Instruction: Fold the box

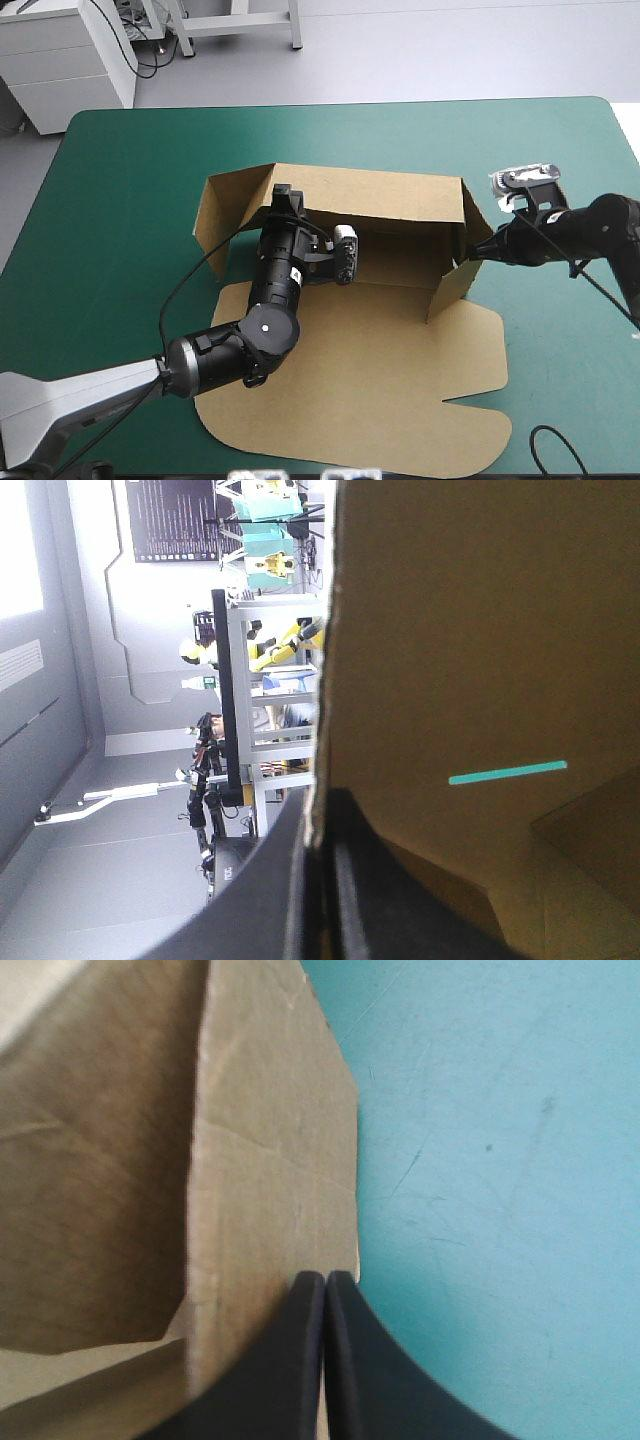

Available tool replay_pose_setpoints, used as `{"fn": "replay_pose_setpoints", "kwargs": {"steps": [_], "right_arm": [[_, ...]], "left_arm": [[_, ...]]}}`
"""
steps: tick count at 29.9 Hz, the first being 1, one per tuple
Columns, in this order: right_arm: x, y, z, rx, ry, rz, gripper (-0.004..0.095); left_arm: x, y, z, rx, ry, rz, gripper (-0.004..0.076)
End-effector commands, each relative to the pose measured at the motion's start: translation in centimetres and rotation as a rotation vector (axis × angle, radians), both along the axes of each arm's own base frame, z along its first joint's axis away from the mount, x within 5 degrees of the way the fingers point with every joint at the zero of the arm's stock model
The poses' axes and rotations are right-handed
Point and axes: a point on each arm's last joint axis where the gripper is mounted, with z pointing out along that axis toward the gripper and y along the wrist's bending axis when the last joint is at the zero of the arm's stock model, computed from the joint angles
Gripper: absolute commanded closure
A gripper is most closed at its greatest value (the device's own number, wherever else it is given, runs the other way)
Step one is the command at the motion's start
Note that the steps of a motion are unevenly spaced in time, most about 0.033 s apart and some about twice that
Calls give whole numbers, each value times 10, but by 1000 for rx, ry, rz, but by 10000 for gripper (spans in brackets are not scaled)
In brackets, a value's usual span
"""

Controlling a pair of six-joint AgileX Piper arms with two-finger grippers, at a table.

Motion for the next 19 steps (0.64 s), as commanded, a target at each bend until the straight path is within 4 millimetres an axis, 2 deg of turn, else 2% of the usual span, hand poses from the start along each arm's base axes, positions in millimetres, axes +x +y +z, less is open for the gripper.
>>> {"fn": "replay_pose_setpoints", "kwargs": {"steps": [1,4,8,11,14,17,19], "right_arm": [[-2,1,-3,16,-104,16,927],[-4,6,-13,54,-132,78,927],[-4,11,-14,78,-160,132,922],[-10,14,-16,73,-120,209,872],[-13,15,-17,71,-98,253,726],[-14,15,-17,66,-99,265,463],[-13,15,-17,65,-101,263,250]], "left_arm": [[-2,2,31,-11,-157,-18,731],[-2,2,31,-11,-157,-18,731],[-2,2,31,-11,-157,-18,731],[-2,2,31,-11,-157,-18,731],[-2,2,31,-11,-157,-18,731],[-2,2,31,-11,-156,-20,731],[-2,2,31,-11,-155,-23,731]]}}
